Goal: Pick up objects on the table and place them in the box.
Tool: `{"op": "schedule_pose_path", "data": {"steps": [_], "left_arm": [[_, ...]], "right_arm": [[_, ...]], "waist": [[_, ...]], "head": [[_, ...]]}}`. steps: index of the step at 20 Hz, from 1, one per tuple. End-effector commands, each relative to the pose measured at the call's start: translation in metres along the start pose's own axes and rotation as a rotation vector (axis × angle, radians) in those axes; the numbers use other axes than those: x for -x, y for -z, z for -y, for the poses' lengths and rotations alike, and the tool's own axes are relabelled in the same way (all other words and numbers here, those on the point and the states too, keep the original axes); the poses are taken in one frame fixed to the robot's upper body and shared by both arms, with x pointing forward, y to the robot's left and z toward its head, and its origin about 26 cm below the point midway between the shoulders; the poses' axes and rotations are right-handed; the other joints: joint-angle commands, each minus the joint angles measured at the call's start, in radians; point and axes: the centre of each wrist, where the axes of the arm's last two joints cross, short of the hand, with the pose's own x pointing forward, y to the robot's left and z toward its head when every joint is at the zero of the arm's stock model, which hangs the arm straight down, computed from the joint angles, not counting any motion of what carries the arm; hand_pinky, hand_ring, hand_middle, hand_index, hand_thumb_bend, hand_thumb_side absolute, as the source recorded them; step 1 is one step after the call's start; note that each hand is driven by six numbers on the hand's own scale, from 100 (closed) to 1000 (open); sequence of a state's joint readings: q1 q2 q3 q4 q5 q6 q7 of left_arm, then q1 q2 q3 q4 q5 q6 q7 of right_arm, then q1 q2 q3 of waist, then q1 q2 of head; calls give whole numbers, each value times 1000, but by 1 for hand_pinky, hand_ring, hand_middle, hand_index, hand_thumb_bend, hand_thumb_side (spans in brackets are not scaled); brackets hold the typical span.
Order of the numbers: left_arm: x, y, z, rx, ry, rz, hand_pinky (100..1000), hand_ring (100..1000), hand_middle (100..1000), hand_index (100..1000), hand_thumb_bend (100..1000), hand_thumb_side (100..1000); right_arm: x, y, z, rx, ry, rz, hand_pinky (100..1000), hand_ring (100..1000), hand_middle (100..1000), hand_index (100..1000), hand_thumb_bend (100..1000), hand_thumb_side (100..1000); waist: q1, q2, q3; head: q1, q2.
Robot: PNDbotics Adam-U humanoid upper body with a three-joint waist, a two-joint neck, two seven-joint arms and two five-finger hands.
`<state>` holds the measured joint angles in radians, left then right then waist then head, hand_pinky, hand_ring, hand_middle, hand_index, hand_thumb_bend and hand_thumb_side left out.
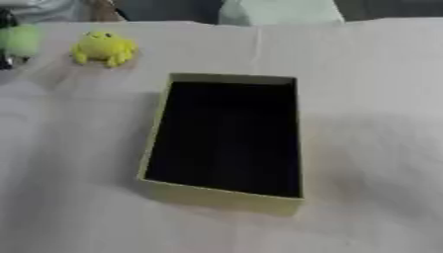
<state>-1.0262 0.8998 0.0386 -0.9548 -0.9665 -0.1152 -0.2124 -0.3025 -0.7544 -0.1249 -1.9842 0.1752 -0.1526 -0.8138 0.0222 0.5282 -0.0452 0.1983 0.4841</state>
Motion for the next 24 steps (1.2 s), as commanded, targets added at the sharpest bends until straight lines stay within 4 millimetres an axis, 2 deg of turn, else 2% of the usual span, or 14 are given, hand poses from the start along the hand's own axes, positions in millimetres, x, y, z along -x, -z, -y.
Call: {"op": "schedule_pose_path", "data": {"steps": [1,8,13,24], "left_arm": [[3,-7,-28,-79,47,48,559,394,330,499,235,100],[-31,-15,-32,-161,145,243,575,415,346,511,225,118],[-67,-20,-28,-179,164,366,582,421,351,520,228,119],[-174,-40,-38,-289,33,623,598,417,345,535,227,122]], "right_arm": [[-4,9,6,4,-17,44,760,709,670,773,162,995],[-2,4,7,8,-23,21,759,708,670,773,157,993],[-1,0,7,7,-24,1,759,708,670,773,157,992],[1,-6,7,5,-17,-32,758,708,673,772,151,993]], "waist": [[-2,-41,9],[-11,-73,42],[-14,-102,63],[-20,-166,81]], "head": [[-15,12],[-45,44],[-79,73],[-154,115]]}}
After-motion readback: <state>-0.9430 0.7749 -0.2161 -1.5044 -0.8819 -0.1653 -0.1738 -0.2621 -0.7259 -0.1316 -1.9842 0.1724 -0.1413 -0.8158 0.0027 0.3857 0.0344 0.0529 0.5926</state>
